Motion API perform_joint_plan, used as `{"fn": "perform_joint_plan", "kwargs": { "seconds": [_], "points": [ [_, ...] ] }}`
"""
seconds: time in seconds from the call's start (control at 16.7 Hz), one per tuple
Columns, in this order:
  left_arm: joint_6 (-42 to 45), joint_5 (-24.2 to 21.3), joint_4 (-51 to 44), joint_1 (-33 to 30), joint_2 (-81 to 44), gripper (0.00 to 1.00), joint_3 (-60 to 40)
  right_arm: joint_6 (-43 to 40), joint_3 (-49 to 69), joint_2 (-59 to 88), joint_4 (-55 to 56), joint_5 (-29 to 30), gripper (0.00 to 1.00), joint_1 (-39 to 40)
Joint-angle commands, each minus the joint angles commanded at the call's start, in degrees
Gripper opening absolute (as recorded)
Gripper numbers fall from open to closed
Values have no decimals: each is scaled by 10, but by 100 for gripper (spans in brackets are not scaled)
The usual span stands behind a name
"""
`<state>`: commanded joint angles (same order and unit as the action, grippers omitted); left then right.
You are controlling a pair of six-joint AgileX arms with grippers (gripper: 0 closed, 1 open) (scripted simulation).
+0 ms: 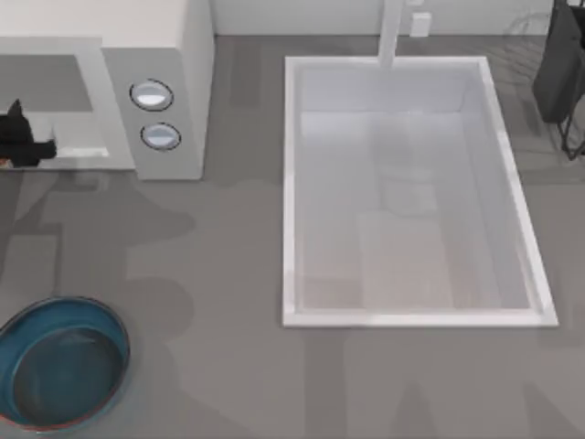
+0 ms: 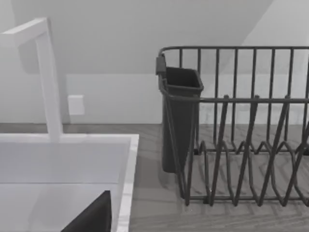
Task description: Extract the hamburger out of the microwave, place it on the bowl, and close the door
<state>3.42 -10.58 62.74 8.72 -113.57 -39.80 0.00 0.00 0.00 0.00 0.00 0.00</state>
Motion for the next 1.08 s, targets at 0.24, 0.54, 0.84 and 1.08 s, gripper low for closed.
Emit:
{"fn": "perform_joint_plan", "kwargs": {
  "seconds": [0.24, 0.54, 0.84, 1.08],
  "points": [
    [0, 1, -69, 0, 67, 0, 0, 0, 0, 0, 0, 0, 100, 0],
    [1, 1, -76, 0, 73, 0, 0, 0, 0, 0, 0, 0, 100, 0],
    [-55, 20, -131, -20, 75, 0, -29, 0, 0, 0, 0, 0, 100, 0],
    [-209, 67, -279, -70, 76, 0, -99, 0, 0, 0, 0, 0, 100, 0]
  ]
}}
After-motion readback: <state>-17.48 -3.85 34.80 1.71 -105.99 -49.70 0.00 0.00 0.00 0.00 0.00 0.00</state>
